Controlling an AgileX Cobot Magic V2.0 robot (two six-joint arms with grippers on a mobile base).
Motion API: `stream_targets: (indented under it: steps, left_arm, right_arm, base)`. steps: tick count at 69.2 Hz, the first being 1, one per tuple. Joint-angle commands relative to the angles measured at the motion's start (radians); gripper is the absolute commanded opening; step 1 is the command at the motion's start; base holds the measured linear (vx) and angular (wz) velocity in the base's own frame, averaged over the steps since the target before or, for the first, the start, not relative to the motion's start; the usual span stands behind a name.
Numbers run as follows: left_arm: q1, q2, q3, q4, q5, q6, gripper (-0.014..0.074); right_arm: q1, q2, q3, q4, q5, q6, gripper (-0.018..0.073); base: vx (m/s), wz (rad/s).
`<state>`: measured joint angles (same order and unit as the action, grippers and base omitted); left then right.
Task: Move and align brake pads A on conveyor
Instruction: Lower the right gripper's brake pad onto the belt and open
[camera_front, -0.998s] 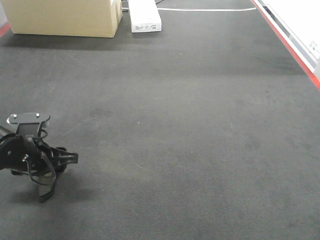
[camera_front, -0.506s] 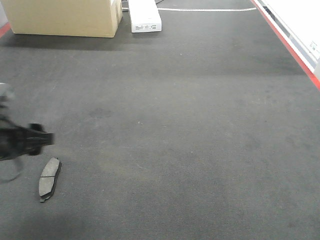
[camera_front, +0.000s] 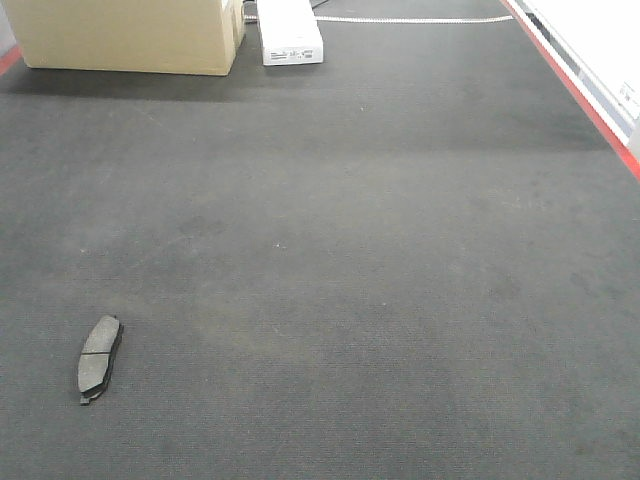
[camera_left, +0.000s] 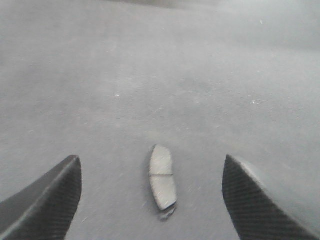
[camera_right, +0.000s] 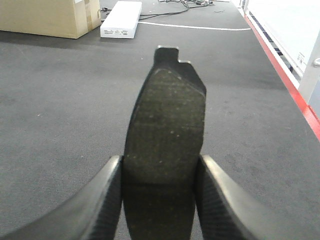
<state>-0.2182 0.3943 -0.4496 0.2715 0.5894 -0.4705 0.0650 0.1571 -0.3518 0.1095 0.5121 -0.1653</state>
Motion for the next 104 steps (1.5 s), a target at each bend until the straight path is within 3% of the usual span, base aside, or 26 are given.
stream_targets:
  steps: [1, 16, 72, 79, 84, 92, 104]
  left_arm:
    - [-0.006, -0.098, 0.008, -0.01, -0.025, 0.061, 0.0559]
    - [-0.006, -0.268, 0.036, -0.155, -0.057, 0.229, 0.0559]
    - [-0.006, -0.28, 0.036, -0.158, -0.047, 0.23, 0.0559]
    - [-0.006, -0.28, 0.036, -0.158, -0.047, 0.23, 0.0559]
    - [-0.006, -0.28, 0.036, -0.158, -0.047, 0.23, 0.0559]
    - [-0.006, -0.28, 0.036, -0.158, -0.047, 0.23, 0.0559]
    - [-0.006, -0.28, 0.036, -0.158, -0.047, 0.23, 0.0559]
  right_arm:
    - [-0.001, 0.009, -0.032, 0.0, -0.092, -0.003, -0.0008]
    - [-0.001, 0.009, -0.032, 0.0, -0.092, -0.003, -0.0008]
    - [-0.001, 0.009, -0.032, 0.001, -0.101, -0.002, -0.0008]
    - [-0.001, 0.017, -0.037, 0.059, -0.05, 0.024, -0.0008]
    - [-0.001, 0.068, -0.038, 0.092, -0.03, 0.019, -0.0006]
    - [-0.001, 0.237, -0.061, 0.068, -0.022, -0.026, -0.0005]
    - [-0.001, 0.522, -0.177, 0.059, 0.031, 0.006, -0.0001]
  base:
    - [0.0, 0.0]
    - [0.0, 0.0]
    - [0.0, 0.0]
    - [0.0, 0.0]
    - [0.0, 0.0]
    - [0.0, 0.0]
    - [0.0, 0.0]
